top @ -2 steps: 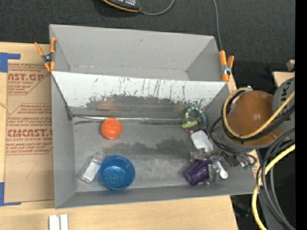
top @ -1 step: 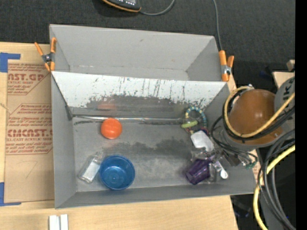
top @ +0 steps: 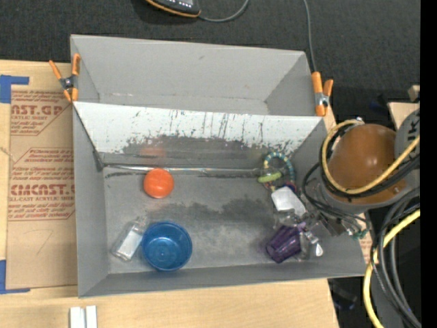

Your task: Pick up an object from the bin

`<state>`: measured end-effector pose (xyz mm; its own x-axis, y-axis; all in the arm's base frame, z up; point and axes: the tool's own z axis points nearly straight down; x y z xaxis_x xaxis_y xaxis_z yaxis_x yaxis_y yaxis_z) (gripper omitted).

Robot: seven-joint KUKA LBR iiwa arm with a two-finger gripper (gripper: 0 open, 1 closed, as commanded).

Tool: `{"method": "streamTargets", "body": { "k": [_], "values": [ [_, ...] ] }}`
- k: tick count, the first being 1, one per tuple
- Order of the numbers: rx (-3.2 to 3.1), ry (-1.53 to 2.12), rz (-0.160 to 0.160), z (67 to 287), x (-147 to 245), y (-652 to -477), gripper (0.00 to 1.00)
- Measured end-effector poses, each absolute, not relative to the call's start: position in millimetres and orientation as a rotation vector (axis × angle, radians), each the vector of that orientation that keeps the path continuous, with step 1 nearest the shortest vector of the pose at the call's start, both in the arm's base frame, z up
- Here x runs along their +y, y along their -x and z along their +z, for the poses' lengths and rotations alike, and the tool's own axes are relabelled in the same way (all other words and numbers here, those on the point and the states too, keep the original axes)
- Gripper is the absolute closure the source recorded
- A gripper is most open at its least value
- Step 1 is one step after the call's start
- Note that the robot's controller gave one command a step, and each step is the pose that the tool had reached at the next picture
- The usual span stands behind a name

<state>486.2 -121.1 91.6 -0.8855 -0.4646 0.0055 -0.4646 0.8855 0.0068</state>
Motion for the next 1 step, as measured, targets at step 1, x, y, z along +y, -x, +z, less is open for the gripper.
{"method": "streamTargets", "body": {
  "k": [1],
  "values": [
    [-3.045,-0.75,-0.008,109.1,-121.0,-486.4,1.0]
  ]
}}
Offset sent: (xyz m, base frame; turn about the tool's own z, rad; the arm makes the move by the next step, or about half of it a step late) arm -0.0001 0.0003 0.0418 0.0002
